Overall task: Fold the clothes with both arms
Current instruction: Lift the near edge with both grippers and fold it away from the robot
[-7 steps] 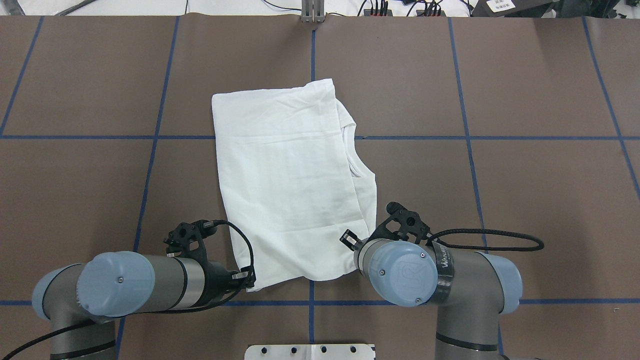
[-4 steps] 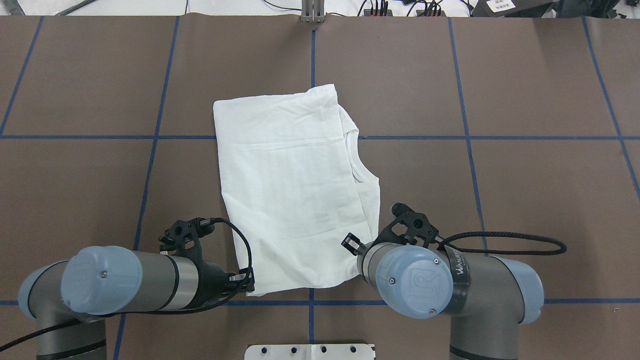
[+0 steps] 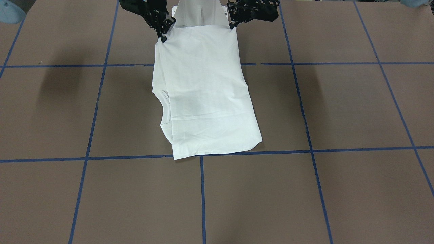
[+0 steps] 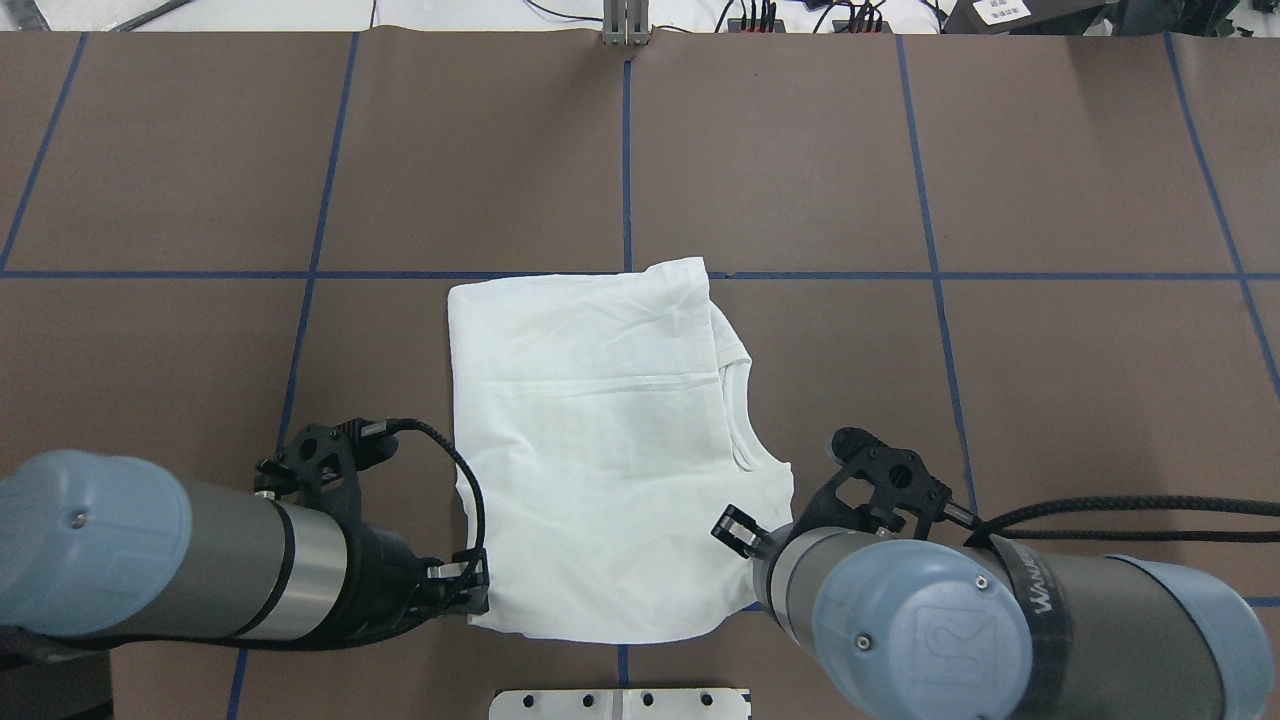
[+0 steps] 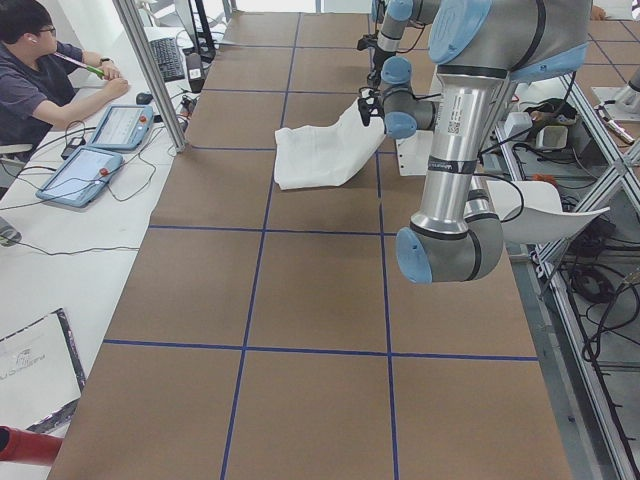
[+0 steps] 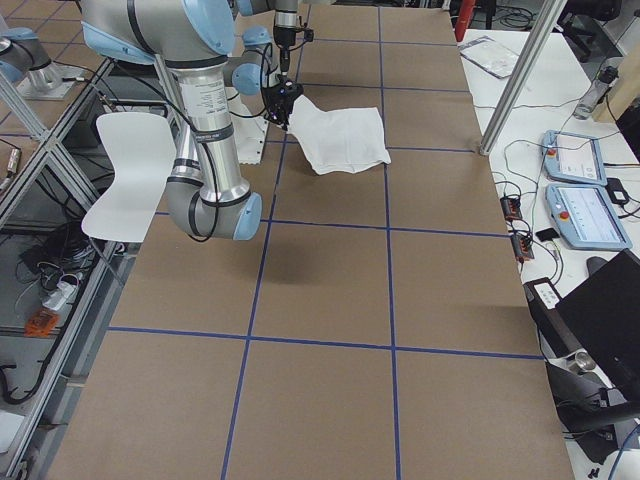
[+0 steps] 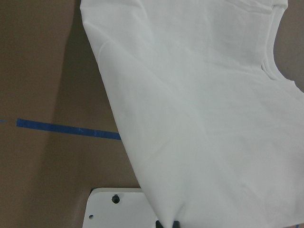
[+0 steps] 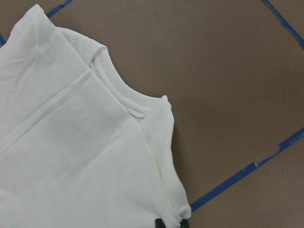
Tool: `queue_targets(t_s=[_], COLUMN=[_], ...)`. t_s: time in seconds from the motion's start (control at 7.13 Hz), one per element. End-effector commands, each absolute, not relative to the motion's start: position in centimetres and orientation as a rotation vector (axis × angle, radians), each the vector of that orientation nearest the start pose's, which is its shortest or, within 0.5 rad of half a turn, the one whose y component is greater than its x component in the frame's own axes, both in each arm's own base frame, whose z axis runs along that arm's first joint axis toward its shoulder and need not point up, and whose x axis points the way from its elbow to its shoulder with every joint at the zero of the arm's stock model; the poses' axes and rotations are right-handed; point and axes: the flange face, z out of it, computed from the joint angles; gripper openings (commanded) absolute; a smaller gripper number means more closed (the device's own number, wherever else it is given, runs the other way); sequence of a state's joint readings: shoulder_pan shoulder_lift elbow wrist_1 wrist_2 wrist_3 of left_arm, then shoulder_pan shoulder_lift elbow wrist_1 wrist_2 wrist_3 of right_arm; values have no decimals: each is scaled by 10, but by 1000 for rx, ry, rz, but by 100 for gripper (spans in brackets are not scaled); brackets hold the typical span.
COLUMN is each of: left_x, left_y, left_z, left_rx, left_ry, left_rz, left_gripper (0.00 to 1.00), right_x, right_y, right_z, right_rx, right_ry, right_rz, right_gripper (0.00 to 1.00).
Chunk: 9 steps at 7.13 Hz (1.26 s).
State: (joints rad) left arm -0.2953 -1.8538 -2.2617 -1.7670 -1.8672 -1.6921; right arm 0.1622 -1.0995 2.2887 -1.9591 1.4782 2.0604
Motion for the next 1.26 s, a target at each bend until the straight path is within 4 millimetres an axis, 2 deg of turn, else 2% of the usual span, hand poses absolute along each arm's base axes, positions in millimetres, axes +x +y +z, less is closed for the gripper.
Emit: queue_targets(t_s=[0.0,0.14,0.28,0.42,0.56,0.7,0.98,1.12], left_x=[437,430,428,439,432,433,441,441], left_y=[-302,-336,-362,-374,-388,-395,-428,-443], left_z=[201,208,215,227,226,232,231,241], left_rx=[-63,4,41,47,62,72,113,145], left_ry=[1124,1101,1077,1041,1039,1024,997,967], left_rz=[-238,-238,-246,-266,-290,-307,-326,-309], left_gripper=[0,0,0,0,0,0,0,0], right_x=[-475,-480,-492,-515,-539,-550,-554,-551], right_y=[-280,-312,-339,-365,-401,-432,-458,-462], right_z=[162,155,153,159,166,163,164,164], right_rx=[44,90,118,139,161,191,212,220], right_ry=[-783,-763,-741,-755,-769,-765,-732,-729], right_rz=[665,654,654,652,672,653,645,636], right_gripper=[0,0,0,0,0,0,0,0])
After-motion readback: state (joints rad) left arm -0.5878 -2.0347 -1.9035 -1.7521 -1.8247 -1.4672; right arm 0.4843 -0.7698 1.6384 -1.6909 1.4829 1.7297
